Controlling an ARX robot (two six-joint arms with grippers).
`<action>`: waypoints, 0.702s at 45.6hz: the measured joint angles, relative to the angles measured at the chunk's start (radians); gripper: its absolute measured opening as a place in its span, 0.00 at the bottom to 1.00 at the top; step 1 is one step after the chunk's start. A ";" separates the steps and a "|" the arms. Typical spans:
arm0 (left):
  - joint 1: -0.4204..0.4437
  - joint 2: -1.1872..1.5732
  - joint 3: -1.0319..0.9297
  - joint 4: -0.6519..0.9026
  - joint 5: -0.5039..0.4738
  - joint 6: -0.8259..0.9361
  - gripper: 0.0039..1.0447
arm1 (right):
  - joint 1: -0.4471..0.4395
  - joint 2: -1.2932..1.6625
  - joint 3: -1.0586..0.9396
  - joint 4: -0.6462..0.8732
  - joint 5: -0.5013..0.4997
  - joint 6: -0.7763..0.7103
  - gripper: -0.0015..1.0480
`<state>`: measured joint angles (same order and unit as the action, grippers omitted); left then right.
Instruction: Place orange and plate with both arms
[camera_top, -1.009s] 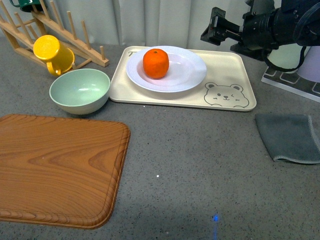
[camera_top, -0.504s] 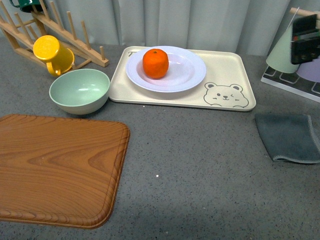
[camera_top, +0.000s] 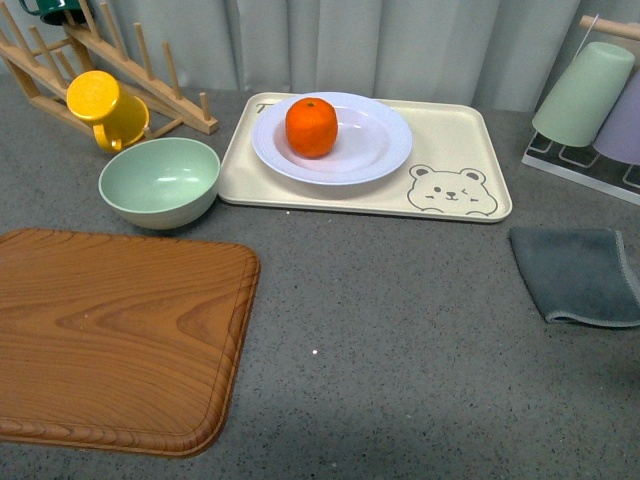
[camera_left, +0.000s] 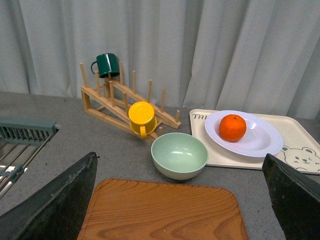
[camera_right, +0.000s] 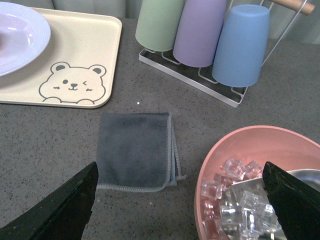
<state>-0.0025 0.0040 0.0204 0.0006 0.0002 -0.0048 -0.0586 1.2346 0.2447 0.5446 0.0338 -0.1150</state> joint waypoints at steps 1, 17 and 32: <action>0.000 0.000 0.000 0.000 0.000 0.000 0.94 | 0.000 -0.026 -0.013 -0.009 0.000 -0.001 0.91; 0.000 0.000 0.000 0.000 0.000 0.000 0.94 | 0.003 -0.203 -0.088 -0.052 0.002 -0.020 0.91; 0.000 0.000 0.000 0.000 0.000 0.000 0.94 | 0.034 -0.109 -0.163 0.245 -0.019 0.037 0.81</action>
<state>-0.0025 0.0040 0.0204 0.0006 -0.0002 -0.0048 -0.0246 1.1255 0.0814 0.7895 0.0143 -0.0780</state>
